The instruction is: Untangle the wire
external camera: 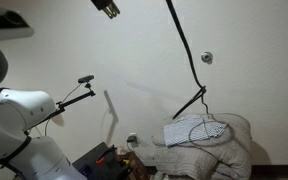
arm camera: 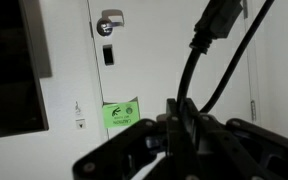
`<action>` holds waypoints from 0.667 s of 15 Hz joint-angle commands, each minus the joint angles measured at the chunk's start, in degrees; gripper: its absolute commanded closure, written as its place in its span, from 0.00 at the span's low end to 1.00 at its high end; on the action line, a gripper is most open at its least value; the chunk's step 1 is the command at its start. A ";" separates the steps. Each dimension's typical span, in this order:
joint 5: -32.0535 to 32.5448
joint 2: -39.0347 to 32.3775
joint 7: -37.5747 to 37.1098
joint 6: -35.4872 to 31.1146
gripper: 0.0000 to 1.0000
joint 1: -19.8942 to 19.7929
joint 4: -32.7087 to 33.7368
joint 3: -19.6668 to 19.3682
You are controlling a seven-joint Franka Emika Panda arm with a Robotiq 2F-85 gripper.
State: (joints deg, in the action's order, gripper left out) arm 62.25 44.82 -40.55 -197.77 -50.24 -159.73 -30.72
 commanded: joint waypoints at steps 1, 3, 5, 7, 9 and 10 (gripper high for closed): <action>-0.64 0.83 1.78 -0.54 0.98 3.54 0.00 -0.34; 2.08 0.43 2.20 -0.46 0.98 10.17 -0.01 -2.11; 4.67 -0.87 2.25 -0.53 0.98 16.83 -0.03 -3.35; 6.71 -2.86 2.84 -0.70 0.98 23.07 -0.09 -4.67; 7.78 -5.56 3.51 -0.80 0.98 28.62 -0.17 -5.98; 7.90 -7.24 4.40 -0.89 0.98 32.19 0.29 -7.40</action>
State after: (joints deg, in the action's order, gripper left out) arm 69.17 41.25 -38.86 -197.75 -24.97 -159.96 -35.38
